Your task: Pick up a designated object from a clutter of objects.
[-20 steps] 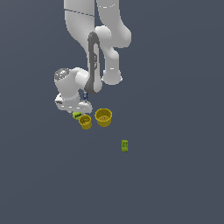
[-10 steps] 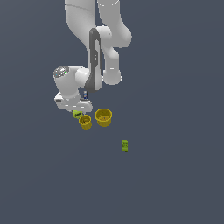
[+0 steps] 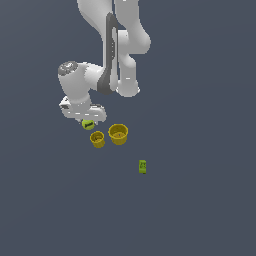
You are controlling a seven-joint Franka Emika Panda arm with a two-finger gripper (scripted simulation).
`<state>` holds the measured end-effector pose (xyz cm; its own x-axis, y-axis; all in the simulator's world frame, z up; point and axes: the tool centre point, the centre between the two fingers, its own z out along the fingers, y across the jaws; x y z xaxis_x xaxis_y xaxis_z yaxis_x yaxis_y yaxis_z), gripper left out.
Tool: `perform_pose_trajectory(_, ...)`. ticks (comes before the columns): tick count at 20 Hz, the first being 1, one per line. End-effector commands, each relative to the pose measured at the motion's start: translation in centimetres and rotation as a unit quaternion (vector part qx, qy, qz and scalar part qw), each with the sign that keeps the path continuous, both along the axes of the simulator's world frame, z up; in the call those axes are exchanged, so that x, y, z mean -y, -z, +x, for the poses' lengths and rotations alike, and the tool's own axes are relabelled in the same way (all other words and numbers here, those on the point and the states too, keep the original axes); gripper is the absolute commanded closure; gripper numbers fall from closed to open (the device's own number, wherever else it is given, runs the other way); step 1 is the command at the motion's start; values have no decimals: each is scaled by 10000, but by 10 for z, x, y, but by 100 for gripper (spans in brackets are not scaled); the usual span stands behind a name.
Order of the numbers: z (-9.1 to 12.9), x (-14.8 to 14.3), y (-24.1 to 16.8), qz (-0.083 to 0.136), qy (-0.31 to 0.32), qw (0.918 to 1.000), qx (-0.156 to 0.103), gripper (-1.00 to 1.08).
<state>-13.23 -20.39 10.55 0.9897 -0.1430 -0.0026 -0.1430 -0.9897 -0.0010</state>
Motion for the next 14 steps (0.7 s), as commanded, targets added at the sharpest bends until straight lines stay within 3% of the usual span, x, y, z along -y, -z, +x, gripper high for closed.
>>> perform_pose_trajectory(1, 1, -4, -20, -9, 3, 10000, 5, 108)
perform_pose_trajectory(14, 7, -26, -138, -34, 10, 10000, -1, 108)
